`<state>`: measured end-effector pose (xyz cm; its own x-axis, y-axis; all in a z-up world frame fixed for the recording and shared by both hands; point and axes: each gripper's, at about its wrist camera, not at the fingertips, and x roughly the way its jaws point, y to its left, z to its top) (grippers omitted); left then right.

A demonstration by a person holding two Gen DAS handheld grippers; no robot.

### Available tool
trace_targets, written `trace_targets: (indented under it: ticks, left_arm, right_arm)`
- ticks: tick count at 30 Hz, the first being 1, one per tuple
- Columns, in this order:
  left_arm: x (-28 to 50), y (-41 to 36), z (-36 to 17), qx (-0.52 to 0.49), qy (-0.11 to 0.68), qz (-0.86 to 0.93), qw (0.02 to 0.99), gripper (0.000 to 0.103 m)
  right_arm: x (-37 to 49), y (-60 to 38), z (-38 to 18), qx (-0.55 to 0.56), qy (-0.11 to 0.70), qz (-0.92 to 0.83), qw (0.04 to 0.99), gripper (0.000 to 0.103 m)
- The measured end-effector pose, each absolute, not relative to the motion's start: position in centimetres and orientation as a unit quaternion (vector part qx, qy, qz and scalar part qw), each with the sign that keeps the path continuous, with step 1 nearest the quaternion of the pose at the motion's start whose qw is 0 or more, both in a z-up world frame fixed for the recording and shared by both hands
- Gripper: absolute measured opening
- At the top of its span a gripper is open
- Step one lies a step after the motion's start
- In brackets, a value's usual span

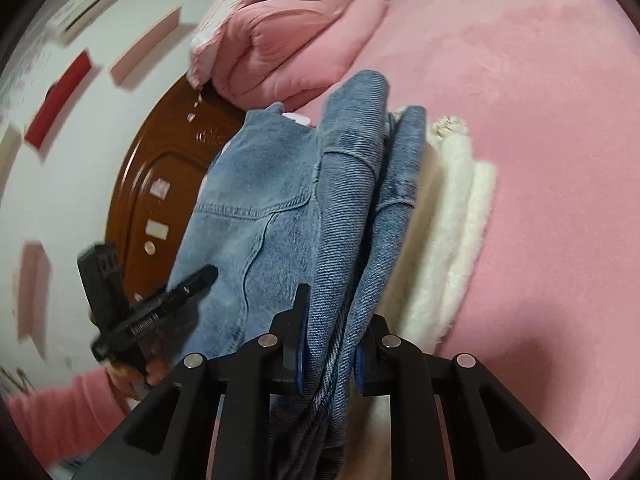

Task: Fold large clothes
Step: 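Lift the folded jacket with the right tool and carry it toward the clothes stack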

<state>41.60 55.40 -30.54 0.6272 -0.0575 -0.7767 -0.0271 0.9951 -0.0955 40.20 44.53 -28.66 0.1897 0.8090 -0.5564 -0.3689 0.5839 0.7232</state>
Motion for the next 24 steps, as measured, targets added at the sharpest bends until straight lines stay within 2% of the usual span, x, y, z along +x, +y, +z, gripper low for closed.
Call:
trace_targets:
  ticks: [19, 21, 24]
  left_arm:
    - [39.9, 56.3, -31.8, -0.1, 0.414, 0.002, 0.905, 0.063]
    - [39.6, 56.0, -31.6, -0.103, 0.416, 0.015, 0.903, 0.066]
    - [39.0, 54.8, -31.1, -0.069, 0.417, 0.059, 0.904, 0.078]
  right_arm:
    - [40.7, 44.8, -27.5, 0.224, 0.493, 0.407, 0.736, 0.016]
    - [41.2, 44.4, -27.3, 0.242, 0.52, 0.386, 0.723, 0.018]
    - [40.6, 44.2, -26.3, 0.264, 0.556, 0.327, 0.717, 0.023]
